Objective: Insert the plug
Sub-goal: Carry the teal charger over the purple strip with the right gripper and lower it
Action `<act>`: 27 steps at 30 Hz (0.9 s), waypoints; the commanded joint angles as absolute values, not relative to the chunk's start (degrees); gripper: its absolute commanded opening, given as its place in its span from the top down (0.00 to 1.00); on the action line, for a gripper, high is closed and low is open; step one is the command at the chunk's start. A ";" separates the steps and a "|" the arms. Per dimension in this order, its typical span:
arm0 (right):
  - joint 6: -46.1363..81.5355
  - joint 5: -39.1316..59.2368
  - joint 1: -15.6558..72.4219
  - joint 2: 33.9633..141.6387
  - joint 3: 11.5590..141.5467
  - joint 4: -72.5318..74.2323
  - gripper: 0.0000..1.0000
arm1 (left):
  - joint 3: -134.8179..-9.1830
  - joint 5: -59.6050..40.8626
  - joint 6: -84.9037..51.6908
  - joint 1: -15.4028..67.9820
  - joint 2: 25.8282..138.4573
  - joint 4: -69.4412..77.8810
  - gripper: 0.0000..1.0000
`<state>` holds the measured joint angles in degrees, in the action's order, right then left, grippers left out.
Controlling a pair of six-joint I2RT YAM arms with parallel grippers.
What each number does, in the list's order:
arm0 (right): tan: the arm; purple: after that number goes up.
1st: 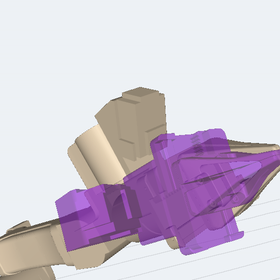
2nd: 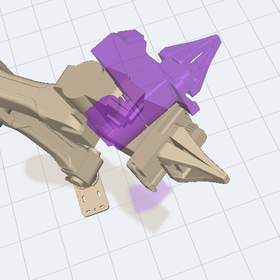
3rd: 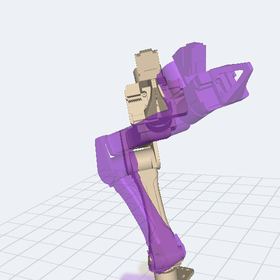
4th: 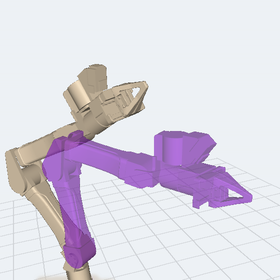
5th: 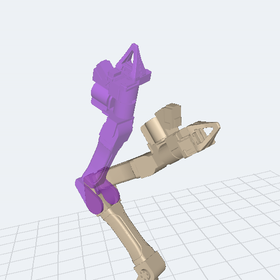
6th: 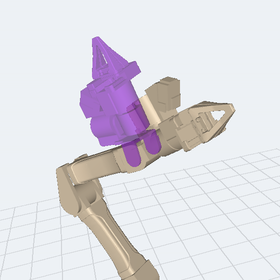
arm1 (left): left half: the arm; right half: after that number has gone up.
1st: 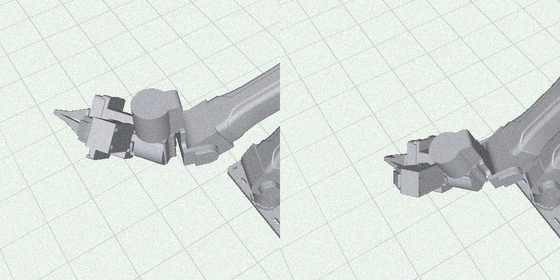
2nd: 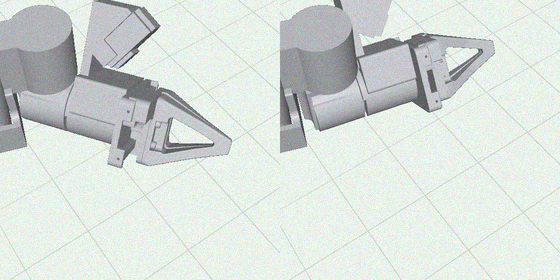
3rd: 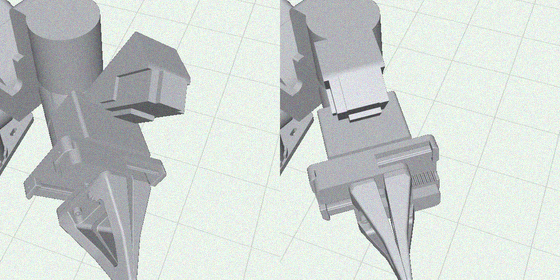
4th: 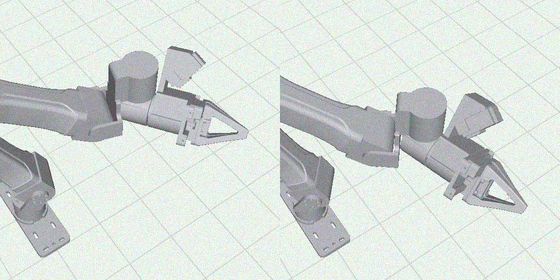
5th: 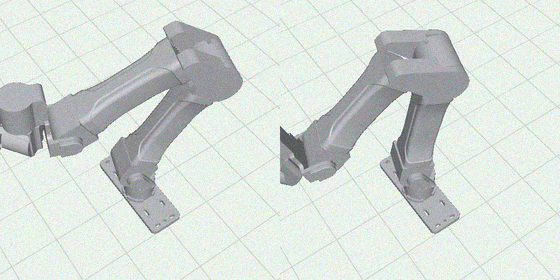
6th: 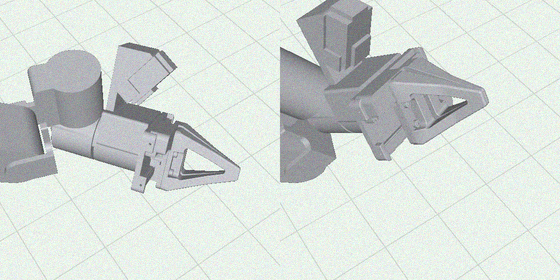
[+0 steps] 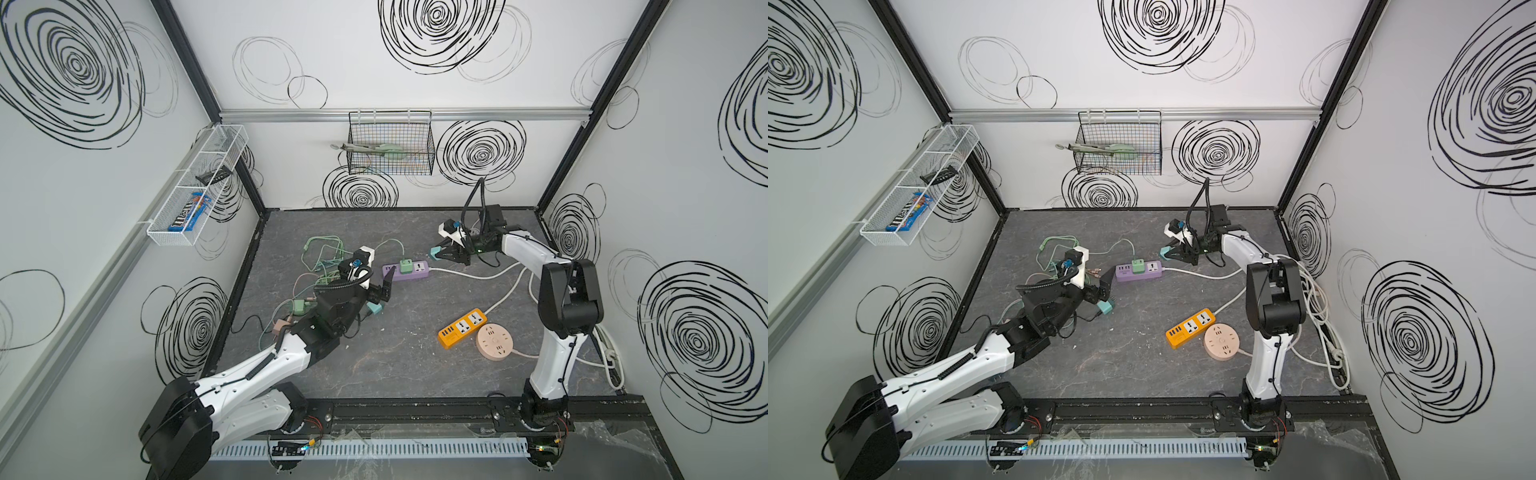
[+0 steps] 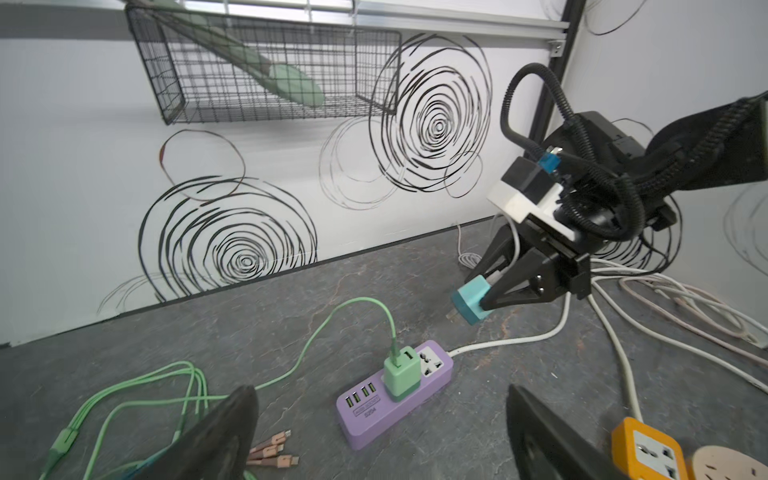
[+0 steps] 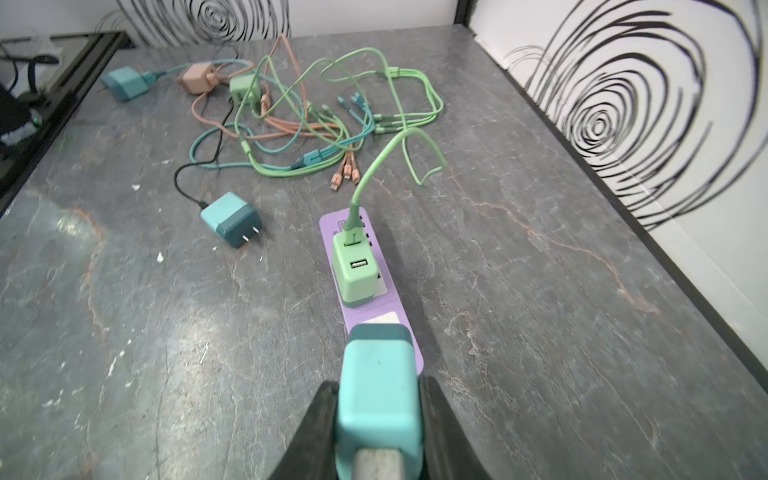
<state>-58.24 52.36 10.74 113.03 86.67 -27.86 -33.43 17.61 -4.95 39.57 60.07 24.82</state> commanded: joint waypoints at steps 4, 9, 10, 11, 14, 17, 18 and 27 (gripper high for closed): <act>-73.14 43.94 14.43 119.31 98.71 -45.30 1.00 | -33.87 19.54 -12.98 34.97 56.88 21.05 0.04; -74.47 39.49 16.65 123.47 106.85 -52.26 1.00 | -32.11 18.02 -13.70 32.59 54.45 20.06 0.04; -74.64 38.57 17.08 124.13 108.12 -53.36 1.00 | -31.98 17.89 -13.69 32.20 54.07 19.72 0.04; -74.71 37.59 17.61 124.65 109.05 -54.00 1.00 | -31.69 17.84 -13.79 31.80 53.76 19.44 0.04; -74.44 34.13 18.84 125.76 110.99 -54.59 1.00 | -31.31 17.67 -13.93 30.91 53.15 18.73 0.04; -74.68 30.87 20.06 127.01 113.57 -56.25 1.00 | -30.95 17.49 -14.06 30.26 52.74 18.57 0.04; -75.00 30.10 20.25 127.33 114.28 -56.89 1.00 | -30.86 17.33 -14.06 30.05 52.59 18.57 0.04; -75.17 26.23 22.80 127.79 114.73 -56.17 1.00 | -30.50 16.71 -14.04 29.18 52.39 18.24 0.04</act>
<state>-73.63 27.49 21.78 126.89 113.34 -53.58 -31.05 17.43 -13.15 29.71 53.08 16.53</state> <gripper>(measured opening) 0.299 0.962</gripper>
